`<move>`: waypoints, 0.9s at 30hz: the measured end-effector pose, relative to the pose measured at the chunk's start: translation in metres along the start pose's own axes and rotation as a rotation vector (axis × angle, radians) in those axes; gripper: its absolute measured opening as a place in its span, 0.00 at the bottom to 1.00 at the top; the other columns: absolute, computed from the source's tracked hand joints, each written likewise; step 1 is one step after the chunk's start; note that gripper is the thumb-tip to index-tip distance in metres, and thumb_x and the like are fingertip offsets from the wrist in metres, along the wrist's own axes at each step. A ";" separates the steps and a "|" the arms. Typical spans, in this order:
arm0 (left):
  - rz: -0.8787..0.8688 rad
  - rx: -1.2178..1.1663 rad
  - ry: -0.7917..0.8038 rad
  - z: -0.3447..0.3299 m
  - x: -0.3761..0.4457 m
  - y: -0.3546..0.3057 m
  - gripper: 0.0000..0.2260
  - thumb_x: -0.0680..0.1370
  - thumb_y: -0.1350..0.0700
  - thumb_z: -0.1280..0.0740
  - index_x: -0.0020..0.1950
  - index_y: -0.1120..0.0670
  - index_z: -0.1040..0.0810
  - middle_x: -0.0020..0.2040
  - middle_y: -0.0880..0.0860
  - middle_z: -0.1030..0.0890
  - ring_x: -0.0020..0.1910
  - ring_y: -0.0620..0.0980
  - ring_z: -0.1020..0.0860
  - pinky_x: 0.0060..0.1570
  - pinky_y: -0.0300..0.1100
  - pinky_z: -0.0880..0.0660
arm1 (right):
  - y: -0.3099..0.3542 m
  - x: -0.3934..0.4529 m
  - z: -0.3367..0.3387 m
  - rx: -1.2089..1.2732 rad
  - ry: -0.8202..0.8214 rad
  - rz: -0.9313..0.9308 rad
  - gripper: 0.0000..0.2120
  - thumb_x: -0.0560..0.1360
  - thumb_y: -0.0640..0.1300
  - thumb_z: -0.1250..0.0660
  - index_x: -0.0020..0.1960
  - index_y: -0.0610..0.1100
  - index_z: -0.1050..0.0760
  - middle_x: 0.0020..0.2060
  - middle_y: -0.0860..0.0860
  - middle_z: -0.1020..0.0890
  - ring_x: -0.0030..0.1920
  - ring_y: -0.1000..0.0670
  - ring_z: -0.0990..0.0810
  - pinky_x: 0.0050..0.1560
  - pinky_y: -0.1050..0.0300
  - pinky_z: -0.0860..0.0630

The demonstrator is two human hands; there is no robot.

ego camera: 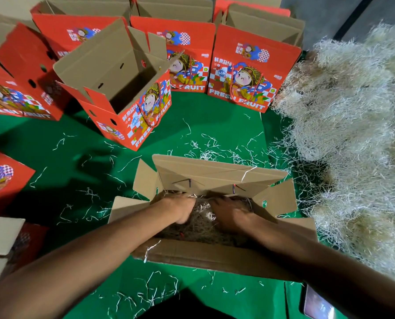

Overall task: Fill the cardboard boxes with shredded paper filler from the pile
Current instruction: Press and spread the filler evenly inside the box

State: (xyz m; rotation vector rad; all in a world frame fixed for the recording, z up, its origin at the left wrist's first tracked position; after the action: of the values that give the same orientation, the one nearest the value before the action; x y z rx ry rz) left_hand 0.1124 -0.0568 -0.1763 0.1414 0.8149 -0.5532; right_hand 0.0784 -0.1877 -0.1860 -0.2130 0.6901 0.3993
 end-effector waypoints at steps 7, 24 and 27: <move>-0.026 0.371 -0.153 0.022 -0.011 -0.007 0.09 0.76 0.58 0.33 0.54 0.54 0.19 0.53 0.53 0.17 0.56 0.54 0.19 0.53 0.46 0.23 | -0.012 0.000 0.016 0.203 -0.181 -0.104 0.08 0.78 0.39 0.37 0.55 0.42 0.21 0.52 0.43 0.19 0.50 0.41 0.20 0.46 0.52 0.25; -0.064 0.143 0.216 -0.024 -0.015 -0.013 0.10 0.79 0.63 0.35 0.59 0.63 0.24 0.56 0.59 0.21 0.52 0.56 0.21 0.55 0.49 0.22 | 0.005 -0.010 -0.024 0.238 0.415 0.016 0.14 0.78 0.44 0.32 0.62 0.40 0.23 0.58 0.43 0.19 0.52 0.45 0.20 0.51 0.53 0.24; -0.136 0.003 0.066 -0.003 -0.010 -0.019 0.08 0.78 0.64 0.37 0.56 0.60 0.24 0.47 0.57 0.23 0.42 0.54 0.25 0.42 0.47 0.26 | 0.013 -0.002 -0.006 0.339 0.312 0.003 0.17 0.77 0.44 0.31 0.65 0.42 0.23 0.60 0.43 0.20 0.57 0.43 0.20 0.57 0.49 0.22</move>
State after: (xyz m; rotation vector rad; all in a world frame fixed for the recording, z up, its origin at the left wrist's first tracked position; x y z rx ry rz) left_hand 0.0949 -0.0679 -0.1698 0.1077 0.8920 -0.6804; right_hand 0.0677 -0.1786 -0.1900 0.0499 1.0520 0.2475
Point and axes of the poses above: each hand's wrist, its own x-axis towards the middle knuckle, its own z-axis out of the back of the hand, y = z × x, the point moved 6 cm from there along x, towards the middle knuckle
